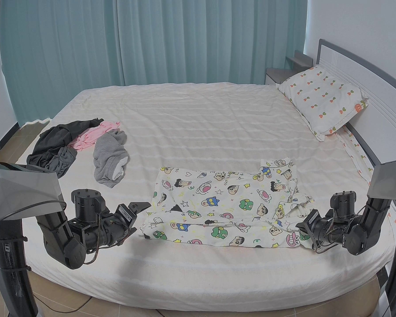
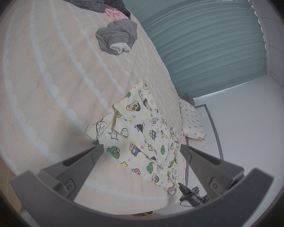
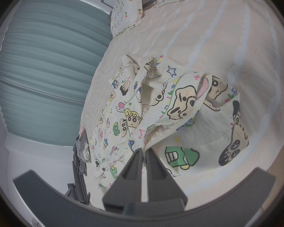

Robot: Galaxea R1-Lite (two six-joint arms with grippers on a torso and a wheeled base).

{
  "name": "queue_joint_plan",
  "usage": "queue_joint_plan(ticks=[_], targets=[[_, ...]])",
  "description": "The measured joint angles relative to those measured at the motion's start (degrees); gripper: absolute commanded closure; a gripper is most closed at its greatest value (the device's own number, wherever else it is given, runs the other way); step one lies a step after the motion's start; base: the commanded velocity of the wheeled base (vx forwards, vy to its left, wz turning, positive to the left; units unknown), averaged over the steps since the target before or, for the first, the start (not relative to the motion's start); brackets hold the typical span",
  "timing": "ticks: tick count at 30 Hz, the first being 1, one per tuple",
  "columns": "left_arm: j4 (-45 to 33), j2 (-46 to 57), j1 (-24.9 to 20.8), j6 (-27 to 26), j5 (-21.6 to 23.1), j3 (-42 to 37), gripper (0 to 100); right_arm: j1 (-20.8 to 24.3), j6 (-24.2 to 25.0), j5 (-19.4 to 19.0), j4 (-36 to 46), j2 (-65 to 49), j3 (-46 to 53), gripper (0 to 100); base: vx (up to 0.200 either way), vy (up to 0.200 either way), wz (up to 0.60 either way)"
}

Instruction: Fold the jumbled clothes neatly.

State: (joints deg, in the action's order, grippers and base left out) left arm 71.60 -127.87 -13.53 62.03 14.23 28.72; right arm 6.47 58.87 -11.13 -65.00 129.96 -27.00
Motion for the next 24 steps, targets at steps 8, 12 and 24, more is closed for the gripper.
queue_joint_plan(ticks=[8, 12, 24], targets=[[0.01, -0.06, 0.0, 0.0, -0.02, 0.0, 0, 1.21, -1.52, 1.66, -2.33, -3.32, 0.71, 100, 0.0, 0.0, 0.0], [0.01, -0.09, 0.0, 0.0, -0.06, 0.02, 0, 3.78, -3.78, 5.56, -3.72, -5.96, 2.3, 100, 0.0, 0.0, 0.0], [0.01, -0.72, -0.52, -1.01, -2.19, 0.16, 0, 10.41, -13.3, 13.89, -4.27, -8.16, 8.12, 100, 0.0, 0.0, 0.0]])
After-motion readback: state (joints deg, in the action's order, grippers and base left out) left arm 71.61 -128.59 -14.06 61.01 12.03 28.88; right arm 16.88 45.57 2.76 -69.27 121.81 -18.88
